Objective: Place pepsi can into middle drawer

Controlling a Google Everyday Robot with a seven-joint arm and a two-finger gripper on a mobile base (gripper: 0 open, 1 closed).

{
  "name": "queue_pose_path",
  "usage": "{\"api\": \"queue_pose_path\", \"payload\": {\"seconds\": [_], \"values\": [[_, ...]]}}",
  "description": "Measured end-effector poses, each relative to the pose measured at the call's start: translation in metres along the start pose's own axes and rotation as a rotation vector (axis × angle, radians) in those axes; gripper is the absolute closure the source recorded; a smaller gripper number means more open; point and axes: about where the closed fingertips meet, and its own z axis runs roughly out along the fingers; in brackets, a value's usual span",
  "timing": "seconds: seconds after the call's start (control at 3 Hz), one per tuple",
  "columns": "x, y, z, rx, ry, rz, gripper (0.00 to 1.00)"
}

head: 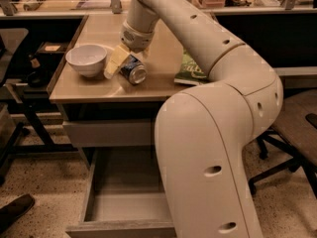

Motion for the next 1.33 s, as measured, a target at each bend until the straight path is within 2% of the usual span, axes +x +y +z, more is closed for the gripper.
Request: {"api": "queue_pose_path", "payload": {"seconds": [0.33,0.67,1.33], "values": [[0.0015,-0.0058,0.0073,0.005,0.000,0.015,0.00],[0.0015,-0.0058,0.0073,0.005,0.000,0.015,0.19],[0.0015,-0.0058,0.0073,0.005,0.000,0.015,0.64]]}}
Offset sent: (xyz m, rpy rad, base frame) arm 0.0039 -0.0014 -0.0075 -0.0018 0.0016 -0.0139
